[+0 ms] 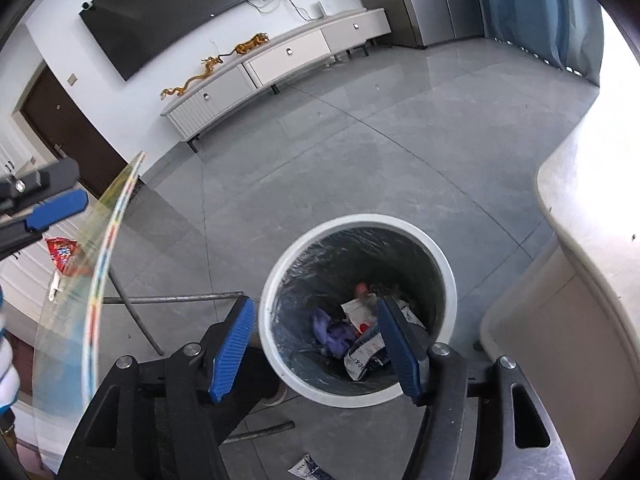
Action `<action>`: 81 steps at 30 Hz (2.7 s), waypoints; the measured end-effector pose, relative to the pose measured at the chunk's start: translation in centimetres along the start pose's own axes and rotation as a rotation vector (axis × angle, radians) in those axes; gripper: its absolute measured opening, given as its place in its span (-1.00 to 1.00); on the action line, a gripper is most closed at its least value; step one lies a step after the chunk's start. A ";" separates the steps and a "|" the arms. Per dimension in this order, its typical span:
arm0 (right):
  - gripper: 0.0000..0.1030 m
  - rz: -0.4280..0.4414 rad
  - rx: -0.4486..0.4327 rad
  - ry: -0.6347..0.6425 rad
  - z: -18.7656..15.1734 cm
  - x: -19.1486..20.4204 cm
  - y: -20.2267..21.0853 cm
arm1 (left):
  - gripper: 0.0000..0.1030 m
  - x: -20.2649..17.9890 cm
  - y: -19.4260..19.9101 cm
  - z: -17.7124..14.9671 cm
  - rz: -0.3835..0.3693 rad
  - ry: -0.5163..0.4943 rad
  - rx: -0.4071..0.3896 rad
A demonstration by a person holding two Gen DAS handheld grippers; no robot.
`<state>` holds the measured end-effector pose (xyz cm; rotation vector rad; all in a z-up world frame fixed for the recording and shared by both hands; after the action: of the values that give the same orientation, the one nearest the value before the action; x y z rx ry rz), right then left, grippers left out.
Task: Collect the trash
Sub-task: 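Move both open tools back to the last red bag and tissue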
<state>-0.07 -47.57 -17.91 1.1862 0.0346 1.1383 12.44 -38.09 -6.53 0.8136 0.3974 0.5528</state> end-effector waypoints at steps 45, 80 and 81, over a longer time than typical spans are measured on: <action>0.58 0.262 -0.055 0.580 -9.4 33.1 6.0 | 0.37 20.0 32.1 -23.2 0.698 0.391 -0.312; 0.62 0.250 0.152 0.577 -8.9 34.6 -6.7 | 0.38 28.7 23.1 -27.0 0.552 0.483 -0.114; 0.62 0.252 0.158 0.580 -8.8 34.8 -7.1 | 0.38 28.9 22.8 -26.8 0.542 0.475 -0.115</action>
<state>16.70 -16.32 -9.08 0.9778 0.4342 1.7002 14.01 7.34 -9.32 0.6711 0.5756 1.2754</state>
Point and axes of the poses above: each gripper's, at about its wrist camera, not at the fingertips, and y roughly against the way its jaws point, x to its left, z to its top, the point moved 2 cm from there along -y, roughly the way its jaws point, and after that the axes turned 14 degrees about -y, right-handed, at the moved point
